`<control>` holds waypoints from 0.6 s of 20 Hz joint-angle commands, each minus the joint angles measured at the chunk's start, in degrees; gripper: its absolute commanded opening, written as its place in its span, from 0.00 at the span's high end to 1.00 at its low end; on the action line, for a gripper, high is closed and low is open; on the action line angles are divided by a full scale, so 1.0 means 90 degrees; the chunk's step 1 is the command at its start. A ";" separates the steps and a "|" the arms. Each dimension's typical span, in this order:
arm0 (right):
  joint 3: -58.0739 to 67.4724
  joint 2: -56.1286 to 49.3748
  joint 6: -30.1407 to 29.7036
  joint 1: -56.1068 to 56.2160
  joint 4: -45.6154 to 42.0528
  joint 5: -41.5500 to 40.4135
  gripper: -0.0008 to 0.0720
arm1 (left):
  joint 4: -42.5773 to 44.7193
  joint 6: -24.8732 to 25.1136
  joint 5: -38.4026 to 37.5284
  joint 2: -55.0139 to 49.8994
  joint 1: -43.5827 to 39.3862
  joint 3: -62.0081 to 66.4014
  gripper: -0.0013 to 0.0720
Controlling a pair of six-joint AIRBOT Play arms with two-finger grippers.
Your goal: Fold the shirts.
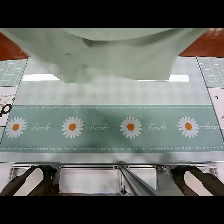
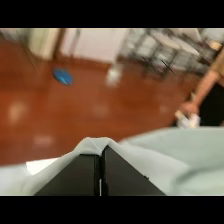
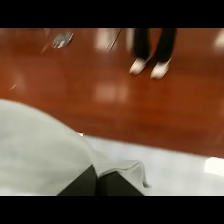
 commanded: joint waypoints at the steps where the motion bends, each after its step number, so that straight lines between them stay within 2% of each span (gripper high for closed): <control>1: 0.0372 0.1098 0.0311 0.0005 -0.1205 0.0029 0.96 | 0.0214 -0.0124 0.0053 0.1044 0.0954 0.0597 0.95; 4: 0.0369 0.1736 0.0481 0.0002 -0.1787 0.0495 0.96 | 0.0886 -0.0153 0.0080 0.1911 0.0901 0.0600 0.95; 7: 0.0369 0.2067 0.0571 0.0005 -0.2142 0.1190 0.96 | 0.2416 -0.0471 -0.0070 0.2470 -0.0403 0.0595 0.95; 10: -0.0197 0.2232 0.0651 0.0005 -0.2013 0.1304 0.96 | 0.4027 -0.1115 -0.0498 0.2572 -0.1666 0.0457 0.95; 12: -0.0928 0.2225 0.0588 0.0005 -0.1583 0.1248 0.96 | 0.4352 -0.1226 -0.0595 0.2516 -0.2055 -0.0083 0.95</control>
